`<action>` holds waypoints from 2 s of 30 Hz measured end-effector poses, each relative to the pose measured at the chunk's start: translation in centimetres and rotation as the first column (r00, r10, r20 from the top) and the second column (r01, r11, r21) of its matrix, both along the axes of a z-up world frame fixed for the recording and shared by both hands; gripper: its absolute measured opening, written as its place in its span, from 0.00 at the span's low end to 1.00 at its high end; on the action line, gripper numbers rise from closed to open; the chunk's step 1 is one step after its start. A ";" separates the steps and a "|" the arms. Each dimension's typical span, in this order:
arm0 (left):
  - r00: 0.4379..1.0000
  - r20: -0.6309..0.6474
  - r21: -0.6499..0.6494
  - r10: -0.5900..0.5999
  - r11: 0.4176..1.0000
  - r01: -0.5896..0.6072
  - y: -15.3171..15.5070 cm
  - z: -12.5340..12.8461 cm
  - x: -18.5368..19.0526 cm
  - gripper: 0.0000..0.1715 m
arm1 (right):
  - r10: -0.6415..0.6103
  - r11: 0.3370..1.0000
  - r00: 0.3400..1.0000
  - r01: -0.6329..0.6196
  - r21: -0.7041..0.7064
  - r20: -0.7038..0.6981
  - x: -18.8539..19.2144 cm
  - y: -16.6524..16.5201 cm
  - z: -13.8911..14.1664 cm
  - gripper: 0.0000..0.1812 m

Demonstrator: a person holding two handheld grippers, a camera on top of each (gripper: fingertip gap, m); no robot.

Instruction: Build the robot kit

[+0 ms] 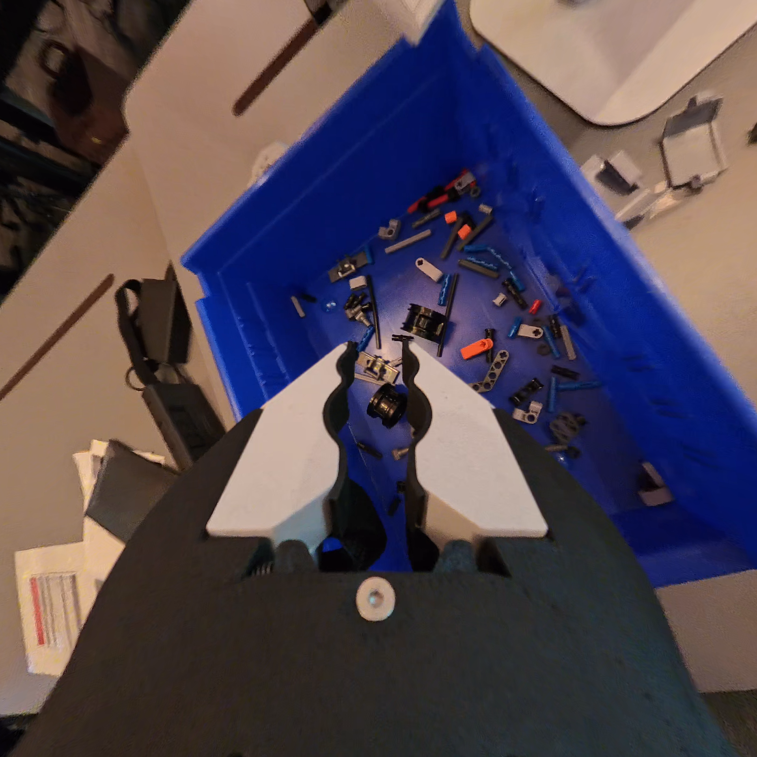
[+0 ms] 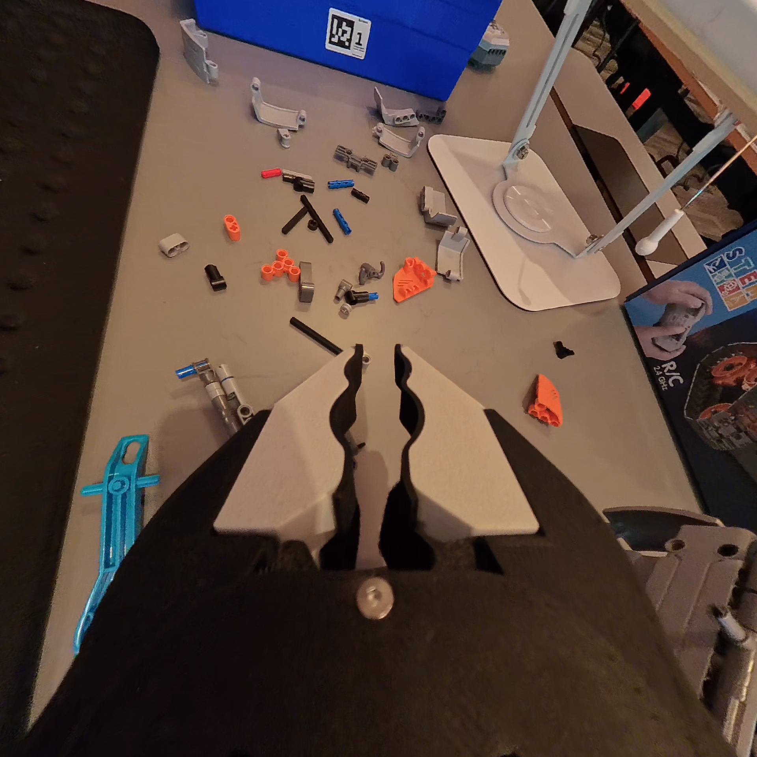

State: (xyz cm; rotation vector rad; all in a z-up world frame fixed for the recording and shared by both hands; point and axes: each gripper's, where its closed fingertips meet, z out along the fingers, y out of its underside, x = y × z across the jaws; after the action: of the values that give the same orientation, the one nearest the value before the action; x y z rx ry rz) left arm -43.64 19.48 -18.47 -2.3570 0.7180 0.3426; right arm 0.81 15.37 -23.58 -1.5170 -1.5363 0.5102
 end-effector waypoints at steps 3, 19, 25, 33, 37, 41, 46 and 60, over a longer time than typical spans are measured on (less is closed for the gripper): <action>0.999 0.034 -0.066 0.005 0.998 -0.002 2.1 -2.5 -1.2 0.12 | -0.005 1.000 1.000 0.005 0.004 -0.001 -0.1 0.1 0.1 0.07; 1.000 0.009 -0.199 -0.018 0.980 0.019 8.5 -6.7 -2.9 0.12 | -0.048 0.999 0.999 0.048 -0.010 -0.020 0.9 1.0 0.3 0.07; 0.992 0.116 -0.186 -0.041 0.981 0.062 10.0 -7.7 -1.0 0.12 | -0.063 0.998 0.998 0.063 0.003 0.002 0.6 1.3 0.0 0.07; 0.996 0.084 -0.215 0.012 0.977 0.006 10.7 -10.2 -1.4 0.12 | -0.059 0.998 0.998 0.059 0.003 -0.004 0.6 1.3 0.1 0.07; 0.994 0.105 -0.209 0.029 0.978 -0.007 10.8 -10.2 -1.4 0.11 | -0.051 0.999 0.999 0.051 0.003 -0.007 0.6 1.2 0.2 0.07; 0.994 0.112 -0.185 0.018 0.983 0.003 10.8 -10.1 -1.4 0.10 | -0.049 0.999 0.999 0.049 0.012 -0.011 0.7 1.1 0.5 0.07; 0.989 0.150 -0.114 0.008 0.993 0.009 10.2 -8.2 -0.9 0.00 | -0.046 0.999 0.999 0.046 0.019 -0.022 0.7 0.9 0.9 0.06; 0.986 0.164 -0.142 -0.017 0.989 0.041 8.2 -7.7 -1.0 0.12 | -0.049 0.999 0.998 0.050 0.020 -0.027 0.9 0.9 1.1 0.06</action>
State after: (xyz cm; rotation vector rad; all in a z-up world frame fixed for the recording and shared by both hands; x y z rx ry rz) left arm -44.63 27.67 -26.21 -2.4738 0.7190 0.0859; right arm 1.71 16.22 -22.52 -1.5228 -1.4760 0.4828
